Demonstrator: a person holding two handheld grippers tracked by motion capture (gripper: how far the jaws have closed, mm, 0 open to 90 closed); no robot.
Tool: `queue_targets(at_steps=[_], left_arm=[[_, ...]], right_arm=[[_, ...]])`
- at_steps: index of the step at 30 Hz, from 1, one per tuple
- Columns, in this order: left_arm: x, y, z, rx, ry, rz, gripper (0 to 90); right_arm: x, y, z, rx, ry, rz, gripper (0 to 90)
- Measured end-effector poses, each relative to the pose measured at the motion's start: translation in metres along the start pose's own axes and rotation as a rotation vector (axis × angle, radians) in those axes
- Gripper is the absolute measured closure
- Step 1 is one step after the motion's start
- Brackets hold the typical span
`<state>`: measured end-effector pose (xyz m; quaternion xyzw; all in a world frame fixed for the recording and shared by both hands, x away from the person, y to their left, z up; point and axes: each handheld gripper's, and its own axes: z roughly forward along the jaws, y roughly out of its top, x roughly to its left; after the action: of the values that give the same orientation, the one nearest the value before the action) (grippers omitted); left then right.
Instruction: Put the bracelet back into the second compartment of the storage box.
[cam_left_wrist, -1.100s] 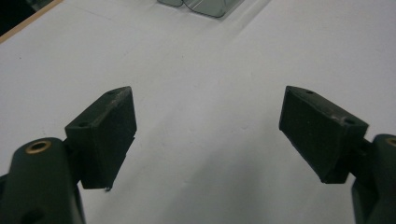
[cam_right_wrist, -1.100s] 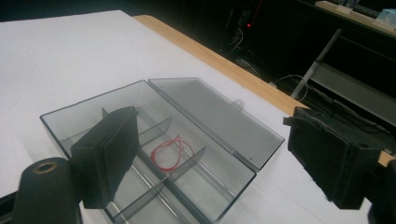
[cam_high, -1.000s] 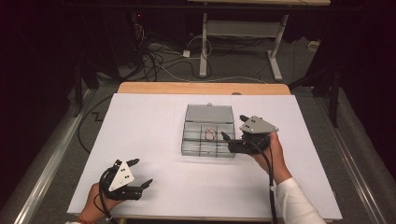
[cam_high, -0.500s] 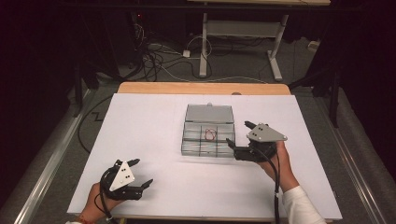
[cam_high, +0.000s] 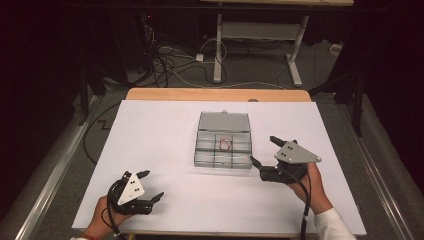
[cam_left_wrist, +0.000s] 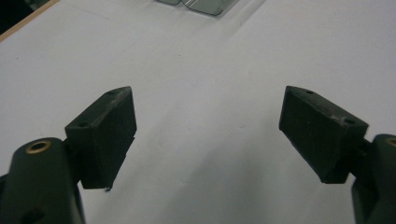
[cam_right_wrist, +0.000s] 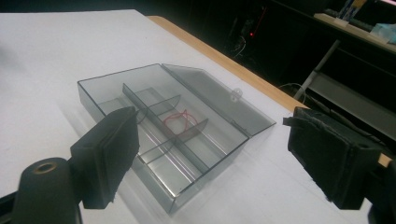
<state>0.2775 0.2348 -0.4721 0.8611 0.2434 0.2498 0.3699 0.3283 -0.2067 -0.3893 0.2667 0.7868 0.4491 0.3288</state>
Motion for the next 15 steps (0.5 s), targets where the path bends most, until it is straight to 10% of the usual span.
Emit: queue_targets(at_steps=[15], left_arm=[[0.000, 0.000, -0.001, -0.001, 0.003, 0.001, 18.0]], right_arm=[[-0.003, -0.015, -0.023, 0.013, -0.017, -0.018, 17.3]])
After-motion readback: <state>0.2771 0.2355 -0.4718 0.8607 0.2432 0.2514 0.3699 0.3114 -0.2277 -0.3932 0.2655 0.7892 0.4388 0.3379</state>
